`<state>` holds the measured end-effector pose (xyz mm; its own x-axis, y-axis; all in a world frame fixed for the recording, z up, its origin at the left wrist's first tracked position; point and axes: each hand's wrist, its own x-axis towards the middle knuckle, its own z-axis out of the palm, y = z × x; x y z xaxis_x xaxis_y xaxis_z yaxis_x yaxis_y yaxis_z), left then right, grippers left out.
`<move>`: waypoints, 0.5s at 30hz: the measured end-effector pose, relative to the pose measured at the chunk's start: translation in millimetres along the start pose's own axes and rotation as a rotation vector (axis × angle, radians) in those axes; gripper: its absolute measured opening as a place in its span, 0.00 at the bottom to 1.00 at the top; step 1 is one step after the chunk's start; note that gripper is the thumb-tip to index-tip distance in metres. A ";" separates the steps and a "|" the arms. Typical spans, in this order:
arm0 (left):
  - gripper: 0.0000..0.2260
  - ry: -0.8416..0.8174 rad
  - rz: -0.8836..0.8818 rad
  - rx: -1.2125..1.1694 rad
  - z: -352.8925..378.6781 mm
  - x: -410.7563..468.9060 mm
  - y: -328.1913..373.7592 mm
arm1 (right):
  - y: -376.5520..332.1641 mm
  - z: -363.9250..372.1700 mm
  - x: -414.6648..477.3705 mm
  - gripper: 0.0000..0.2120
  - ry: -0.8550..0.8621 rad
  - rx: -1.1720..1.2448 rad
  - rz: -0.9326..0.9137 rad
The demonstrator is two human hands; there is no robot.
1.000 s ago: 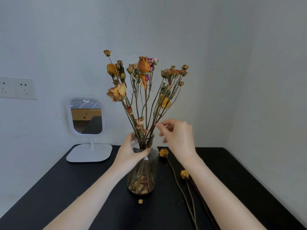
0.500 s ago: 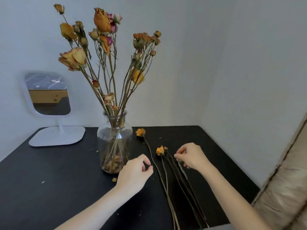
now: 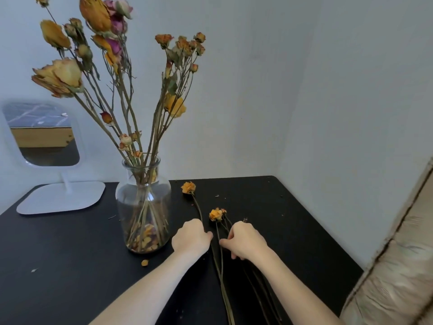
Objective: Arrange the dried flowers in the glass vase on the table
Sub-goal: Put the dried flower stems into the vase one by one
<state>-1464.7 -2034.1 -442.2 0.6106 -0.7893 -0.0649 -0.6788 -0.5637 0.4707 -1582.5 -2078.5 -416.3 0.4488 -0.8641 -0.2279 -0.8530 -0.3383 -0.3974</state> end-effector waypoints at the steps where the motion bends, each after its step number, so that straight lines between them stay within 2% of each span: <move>1: 0.09 0.000 0.001 0.001 0.3 1.0 -0.3 | 0.0 0.4 0.2 0.13 0.000 0.005 0.001; 6: 0.10 -0.006 0.012 -0.006 0.1 1.5 -2.8 | -3.8 2.9 0.4 0.14 -0.017 0.012 -0.003; 15: 0.12 -0.015 0.005 -0.023 -4.0 1.1 -3.2 | -10.3 3.4 0.4 0.09 0.019 0.026 0.000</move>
<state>-1460.2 -2032.2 -440.3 0.6011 -0.7956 -0.0761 -0.6716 -0.5544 0.4914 -1572.6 -2074.1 -415.3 0.4435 -0.8711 -0.2109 -0.8456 -0.3288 -0.4206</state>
